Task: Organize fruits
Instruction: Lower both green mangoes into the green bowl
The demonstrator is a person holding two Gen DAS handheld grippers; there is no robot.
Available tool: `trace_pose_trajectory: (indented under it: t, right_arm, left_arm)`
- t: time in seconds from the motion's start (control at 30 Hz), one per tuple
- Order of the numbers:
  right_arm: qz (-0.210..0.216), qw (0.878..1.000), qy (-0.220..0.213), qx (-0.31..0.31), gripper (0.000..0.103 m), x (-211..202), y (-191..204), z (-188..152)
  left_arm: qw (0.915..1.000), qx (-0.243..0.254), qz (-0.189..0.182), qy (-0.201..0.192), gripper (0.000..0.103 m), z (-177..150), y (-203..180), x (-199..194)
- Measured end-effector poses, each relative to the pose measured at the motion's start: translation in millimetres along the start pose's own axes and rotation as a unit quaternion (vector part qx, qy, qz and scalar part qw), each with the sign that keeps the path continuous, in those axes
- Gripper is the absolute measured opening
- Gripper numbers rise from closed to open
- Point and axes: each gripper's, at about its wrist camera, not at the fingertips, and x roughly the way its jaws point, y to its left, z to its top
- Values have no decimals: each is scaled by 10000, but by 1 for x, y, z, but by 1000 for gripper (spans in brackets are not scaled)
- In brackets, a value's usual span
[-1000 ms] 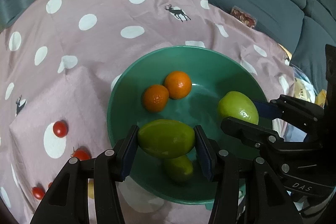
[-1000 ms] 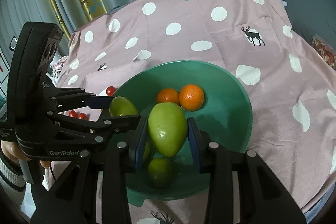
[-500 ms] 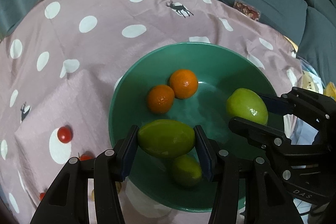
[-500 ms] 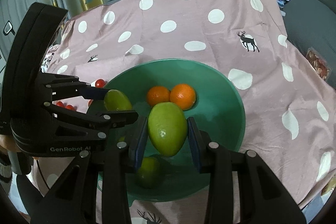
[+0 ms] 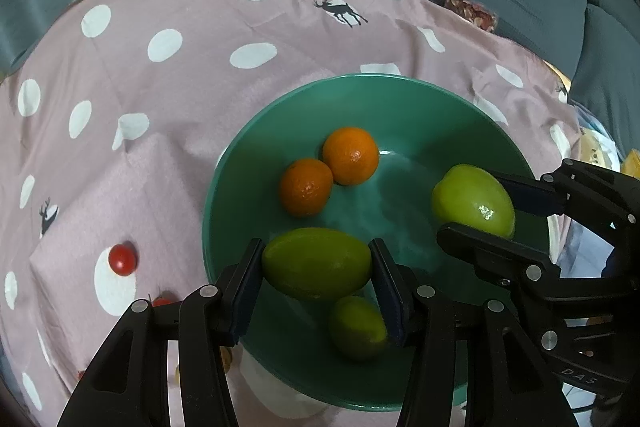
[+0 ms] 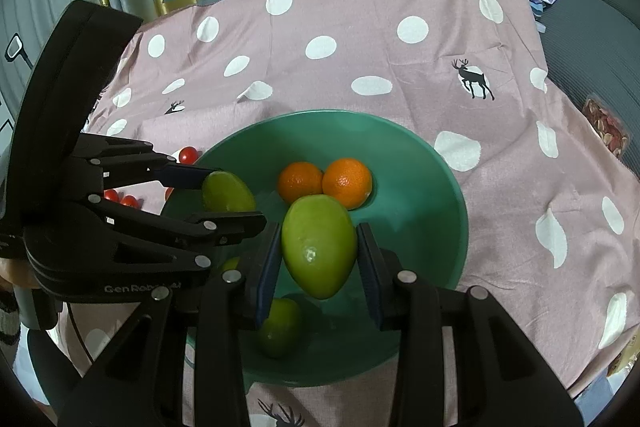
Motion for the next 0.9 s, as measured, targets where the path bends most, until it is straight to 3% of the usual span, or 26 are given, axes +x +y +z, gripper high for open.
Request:
trace_pose_trajectory:
  t: [0.9]
  right_arm:
    - [-3, 9999, 103, -50, 38, 3, 3, 0]
  left_arm:
    - [9997, 152, 91, 169, 53, 0, -6, 10]
